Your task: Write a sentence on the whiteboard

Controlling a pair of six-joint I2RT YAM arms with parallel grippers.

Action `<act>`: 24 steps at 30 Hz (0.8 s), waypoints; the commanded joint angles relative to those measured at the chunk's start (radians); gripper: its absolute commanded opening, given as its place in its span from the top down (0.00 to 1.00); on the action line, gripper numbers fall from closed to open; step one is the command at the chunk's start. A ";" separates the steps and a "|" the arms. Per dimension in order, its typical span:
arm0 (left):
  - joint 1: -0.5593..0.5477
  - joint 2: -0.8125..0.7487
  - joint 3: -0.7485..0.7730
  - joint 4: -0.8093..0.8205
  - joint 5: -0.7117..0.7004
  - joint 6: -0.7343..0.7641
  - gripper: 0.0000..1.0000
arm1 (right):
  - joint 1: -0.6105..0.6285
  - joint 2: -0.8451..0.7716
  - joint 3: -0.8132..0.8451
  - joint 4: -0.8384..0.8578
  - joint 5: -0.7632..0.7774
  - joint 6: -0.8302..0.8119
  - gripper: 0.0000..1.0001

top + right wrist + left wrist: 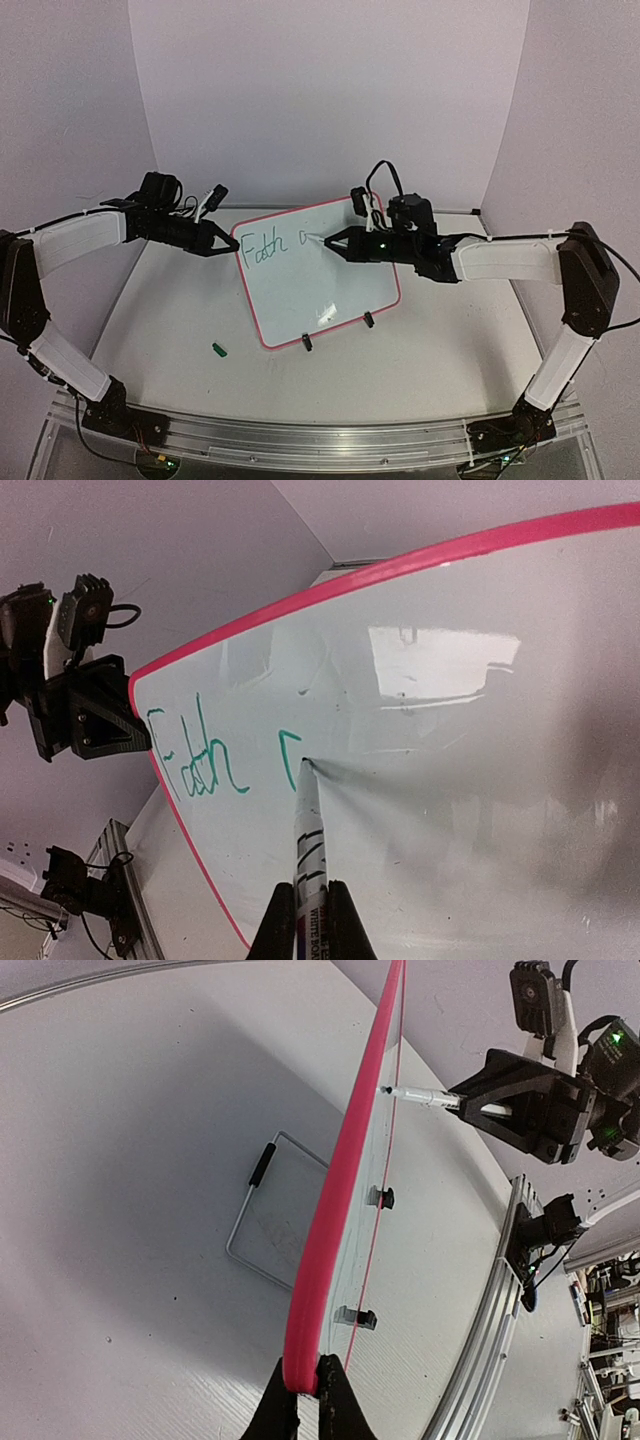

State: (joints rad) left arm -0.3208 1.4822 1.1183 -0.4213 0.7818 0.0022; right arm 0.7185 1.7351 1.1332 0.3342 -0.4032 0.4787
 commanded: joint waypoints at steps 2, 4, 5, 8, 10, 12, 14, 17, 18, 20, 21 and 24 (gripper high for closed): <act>-0.040 0.030 0.000 -0.077 -0.053 0.081 1.00 | -0.006 0.013 0.058 0.014 0.030 -0.008 1.00; -0.040 0.031 0.001 -0.077 -0.053 0.081 1.00 | -0.006 0.016 0.060 0.014 0.030 -0.008 1.00; -0.040 0.032 0.000 -0.078 -0.053 0.081 1.00 | -0.006 0.016 0.059 0.014 0.031 -0.008 1.00; -0.040 0.032 0.000 -0.078 -0.053 0.082 1.00 | -0.006 0.013 0.050 0.014 0.033 -0.008 1.00; -0.040 0.032 0.000 -0.077 -0.053 0.081 1.00 | -0.006 0.012 0.041 0.014 0.031 -0.008 1.00; -0.040 0.033 0.000 -0.078 -0.053 0.081 1.00 | -0.006 0.013 0.031 0.014 0.028 -0.004 1.00; -0.040 0.033 0.001 -0.077 -0.053 0.081 1.00 | -0.006 0.014 0.020 0.013 0.023 -0.002 1.00; -0.040 0.033 0.000 -0.077 -0.053 0.081 1.00 | -0.006 0.011 0.000 0.013 0.020 0.002 1.00; -0.040 0.034 0.000 -0.078 -0.053 0.081 1.00 | -0.006 0.009 -0.006 0.013 0.021 0.003 1.00; -0.040 0.034 0.001 -0.077 -0.053 0.081 1.00 | -0.006 0.005 -0.020 0.014 0.021 0.006 1.00; -0.040 0.035 0.000 -0.077 -0.053 0.081 1.00 | -0.006 0.002 -0.029 0.013 0.021 0.008 1.00; -0.040 0.035 0.000 -0.078 -0.053 0.081 1.00 | -0.005 -0.007 -0.053 0.014 0.021 0.015 1.00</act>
State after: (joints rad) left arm -0.3222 1.4824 1.1183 -0.4212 0.7804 0.0022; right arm 0.7185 1.7351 1.1144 0.3491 -0.3954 0.4797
